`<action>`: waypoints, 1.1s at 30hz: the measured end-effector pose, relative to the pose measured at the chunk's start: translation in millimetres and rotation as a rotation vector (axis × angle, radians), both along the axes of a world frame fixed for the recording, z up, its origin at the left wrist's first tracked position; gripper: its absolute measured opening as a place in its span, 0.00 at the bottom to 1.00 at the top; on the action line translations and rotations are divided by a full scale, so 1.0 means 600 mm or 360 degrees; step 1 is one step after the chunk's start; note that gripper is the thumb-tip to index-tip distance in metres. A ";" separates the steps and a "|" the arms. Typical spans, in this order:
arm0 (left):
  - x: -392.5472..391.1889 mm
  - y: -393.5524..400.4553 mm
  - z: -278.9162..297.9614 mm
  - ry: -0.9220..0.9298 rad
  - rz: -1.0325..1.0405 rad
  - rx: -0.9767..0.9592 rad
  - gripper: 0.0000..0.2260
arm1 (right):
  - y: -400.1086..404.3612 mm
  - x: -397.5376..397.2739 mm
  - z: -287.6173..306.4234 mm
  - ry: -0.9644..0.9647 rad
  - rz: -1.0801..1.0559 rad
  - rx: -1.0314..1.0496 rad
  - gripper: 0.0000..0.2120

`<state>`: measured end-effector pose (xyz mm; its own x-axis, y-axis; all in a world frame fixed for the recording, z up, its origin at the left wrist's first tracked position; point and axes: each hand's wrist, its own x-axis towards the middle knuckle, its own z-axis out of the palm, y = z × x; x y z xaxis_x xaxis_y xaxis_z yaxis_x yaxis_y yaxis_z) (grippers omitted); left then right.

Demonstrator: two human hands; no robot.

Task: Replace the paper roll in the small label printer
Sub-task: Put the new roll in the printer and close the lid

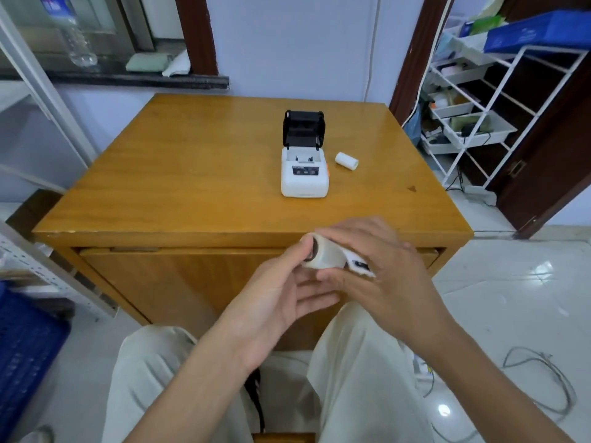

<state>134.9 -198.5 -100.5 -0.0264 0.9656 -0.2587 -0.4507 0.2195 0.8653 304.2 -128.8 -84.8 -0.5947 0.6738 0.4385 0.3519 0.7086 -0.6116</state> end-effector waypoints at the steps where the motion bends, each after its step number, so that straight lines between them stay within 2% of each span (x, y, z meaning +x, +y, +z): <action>1: -0.014 0.016 0.013 0.0262 0.0076 0.0065 0.21 | 0.021 -0.001 0.013 -0.0008 -0.0022 0.0021 0.18; 4: -0.077 0.093 0.032 0.1202 0.0610 0.0298 0.11 | 0.104 -0.018 0.055 -0.0106 -0.0187 0.0097 0.20; 6: -0.128 0.154 0.022 0.1779 0.0676 0.0406 0.07 | 0.167 -0.043 0.072 -0.0210 -0.0221 0.0127 0.19; 7: -0.148 0.182 0.015 0.1932 0.0592 0.0424 0.09 | 0.197 -0.058 0.075 -0.0251 -0.0204 0.0135 0.17; 11: -0.175 0.255 0.004 0.2179 0.0173 0.0507 0.19 | 0.287 -0.121 0.064 -0.0373 -0.0148 0.0140 0.11; 16: -0.183 0.307 -0.004 0.2479 0.0058 0.0482 0.26 | 0.354 -0.167 0.066 -0.0464 -0.0241 0.0135 0.10; 19: -0.181 0.312 -0.008 0.2568 0.0102 0.0528 0.23 | 0.381 -0.176 0.064 -0.0590 -0.0213 0.0104 0.09; 23: -0.184 0.317 -0.011 0.2537 0.0177 0.0546 0.20 | 0.397 -0.181 0.061 -0.0746 -0.0120 0.0104 0.11; 26: -0.188 0.323 -0.013 0.2313 0.0236 0.0562 0.16 | 0.394 -0.181 0.069 -0.0892 -0.0056 0.0176 0.14; 29: -0.193 0.329 -0.020 0.2082 0.0264 0.0583 0.16 | 0.389 -0.188 0.073 -0.1129 -0.0011 0.0367 0.15; 33: -0.198 0.329 -0.024 0.1967 0.0264 0.0608 0.16 | 0.386 -0.211 0.083 -0.1302 0.0030 0.0637 0.13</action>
<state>15.9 -1.3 -114.7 -0.1732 0.9345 0.3109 0.6855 -0.1122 0.7193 177.6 102.9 -35.1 -0.8326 0.5490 0.0738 0.5539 0.8244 0.1169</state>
